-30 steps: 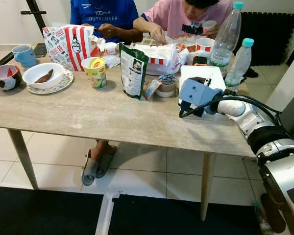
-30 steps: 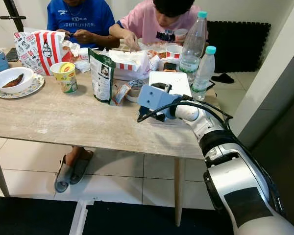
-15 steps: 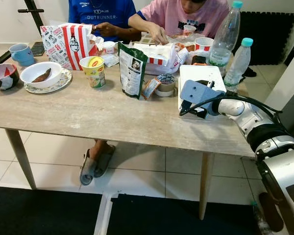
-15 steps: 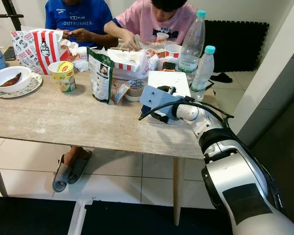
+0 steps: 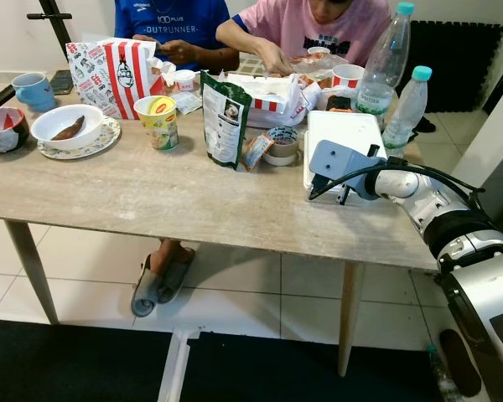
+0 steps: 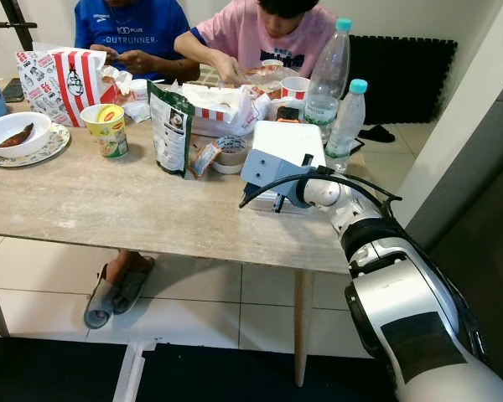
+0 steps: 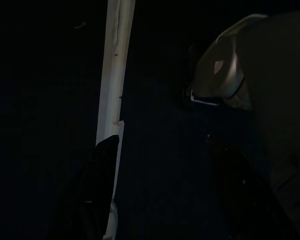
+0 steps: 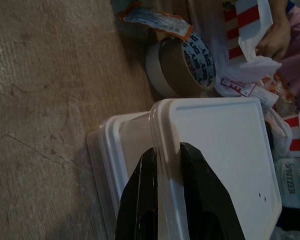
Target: Restocking fridge
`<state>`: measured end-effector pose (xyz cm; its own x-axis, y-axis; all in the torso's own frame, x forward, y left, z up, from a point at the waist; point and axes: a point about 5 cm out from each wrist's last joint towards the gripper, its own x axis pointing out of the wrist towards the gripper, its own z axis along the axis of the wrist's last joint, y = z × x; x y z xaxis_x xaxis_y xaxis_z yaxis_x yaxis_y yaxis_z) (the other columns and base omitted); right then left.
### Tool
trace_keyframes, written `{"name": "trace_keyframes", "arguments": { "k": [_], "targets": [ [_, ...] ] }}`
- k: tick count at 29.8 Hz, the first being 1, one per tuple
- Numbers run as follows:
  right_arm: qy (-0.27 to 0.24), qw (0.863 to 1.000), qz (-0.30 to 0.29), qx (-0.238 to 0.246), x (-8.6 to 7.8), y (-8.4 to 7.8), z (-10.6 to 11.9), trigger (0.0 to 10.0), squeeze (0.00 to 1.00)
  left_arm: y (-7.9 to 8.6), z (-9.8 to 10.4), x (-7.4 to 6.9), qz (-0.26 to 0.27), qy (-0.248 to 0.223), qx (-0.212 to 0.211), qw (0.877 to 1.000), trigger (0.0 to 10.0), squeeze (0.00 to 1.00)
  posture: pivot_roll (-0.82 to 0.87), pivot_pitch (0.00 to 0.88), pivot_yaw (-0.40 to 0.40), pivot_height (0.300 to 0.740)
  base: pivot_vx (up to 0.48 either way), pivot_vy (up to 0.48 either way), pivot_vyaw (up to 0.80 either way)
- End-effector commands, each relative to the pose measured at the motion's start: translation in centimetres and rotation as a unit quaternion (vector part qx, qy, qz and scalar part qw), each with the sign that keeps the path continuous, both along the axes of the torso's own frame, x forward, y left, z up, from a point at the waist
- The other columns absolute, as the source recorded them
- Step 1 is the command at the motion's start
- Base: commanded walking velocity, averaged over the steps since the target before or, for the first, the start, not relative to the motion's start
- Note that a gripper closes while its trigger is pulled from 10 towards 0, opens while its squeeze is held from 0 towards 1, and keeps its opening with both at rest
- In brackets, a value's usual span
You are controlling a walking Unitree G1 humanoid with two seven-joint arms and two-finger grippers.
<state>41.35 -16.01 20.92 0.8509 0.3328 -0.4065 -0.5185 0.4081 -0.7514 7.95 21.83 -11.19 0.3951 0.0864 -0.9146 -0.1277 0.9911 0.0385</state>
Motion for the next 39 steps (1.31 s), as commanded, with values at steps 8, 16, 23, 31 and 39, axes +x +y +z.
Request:
{"name": "trace_keyframes", "arguments": {
  "k": [8, 16, 23, 31, 39],
  "targets": [
    [-0.005, 1.000, 0.011, 0.024, 0.0, 0.0, 0.6, 0.0, 0.00, -0.4, -0.2, -0.5, 0.004, 0.008, -0.005, 1.000, 10.0, 0.00, 0.06, 0.098, -0.057, 0.740, 0.000, 0.000, 0.00],
    [-0.133, 0.976, 0.058, 0.162, 0.1, -0.3, 7.6, 0.0, 0.00, 2.4, 0.9, 1.2, 0.092, -0.048, 0.016, 0.994, 10.0, 0.00, 0.06, 0.089, -0.047, 0.740, 0.000, 0.000, 0.00],
    [-0.207, 0.949, 0.102, 0.215, -1.0, -1.7, 11.8, 0.0, 0.00, 6.9, 3.6, 4.7, 0.188, -0.164, 0.023, 0.968, 10.0, 0.00, 0.06, 0.089, -0.047, 0.740, 0.000, 0.000, 0.00],
    [-0.211, 0.896, 0.213, 0.328, -3.2, -2.4, 14.6, 0.9, 0.00, 10.3, 7.8, 9.4, 0.232, -0.336, -0.072, 0.910, 10.0, 0.00, 0.04, 0.080, -0.031, 0.740, 0.000, 0.000, 0.00],
    [-0.151, 0.818, 0.367, 0.416, -6.6, -2.8, 15.6, 10.0, 0.00, 14.0, 12.6, 11.2, 0.233, -0.499, -0.170, 0.817, 10.0, 0.00, 0.04, 0.078, -0.026, 0.740, 0.000, 0.000, 0.00]
  ]
}}
